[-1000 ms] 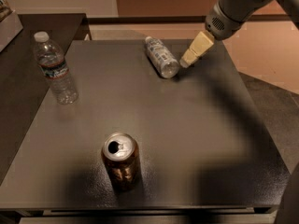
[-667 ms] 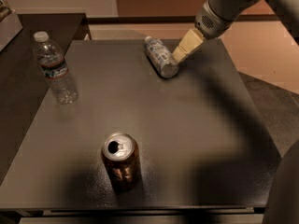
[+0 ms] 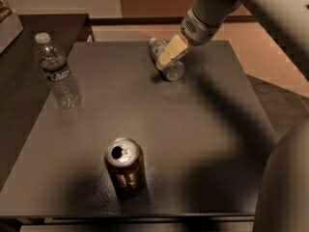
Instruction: Move blue plastic bottle near orange can
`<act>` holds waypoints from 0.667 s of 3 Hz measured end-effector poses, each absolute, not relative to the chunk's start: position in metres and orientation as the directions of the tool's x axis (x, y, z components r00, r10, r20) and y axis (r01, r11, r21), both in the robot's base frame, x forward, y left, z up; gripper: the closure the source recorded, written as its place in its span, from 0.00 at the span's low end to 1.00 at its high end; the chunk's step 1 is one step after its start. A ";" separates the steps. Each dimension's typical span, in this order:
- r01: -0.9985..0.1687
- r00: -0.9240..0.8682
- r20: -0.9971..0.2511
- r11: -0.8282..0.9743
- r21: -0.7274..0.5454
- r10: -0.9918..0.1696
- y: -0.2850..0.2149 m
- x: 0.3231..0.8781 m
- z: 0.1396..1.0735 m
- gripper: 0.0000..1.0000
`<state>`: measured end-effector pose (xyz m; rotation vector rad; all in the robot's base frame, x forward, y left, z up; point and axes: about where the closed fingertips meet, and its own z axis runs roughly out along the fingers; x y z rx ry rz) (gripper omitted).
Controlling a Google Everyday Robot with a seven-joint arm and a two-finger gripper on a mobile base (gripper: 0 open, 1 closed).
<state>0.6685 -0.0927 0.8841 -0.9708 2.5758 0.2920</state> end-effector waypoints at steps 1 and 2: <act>-0.621 -0.739 -0.374 0.781 0.058 -0.560 -0.083 0.671 0.872 0.00; -0.568 -0.783 -0.339 0.821 0.049 -0.521 -0.085 0.673 0.858 0.00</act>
Offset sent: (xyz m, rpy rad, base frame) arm 0.0061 0.0020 -0.0381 -0.0940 0.0793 -0.2129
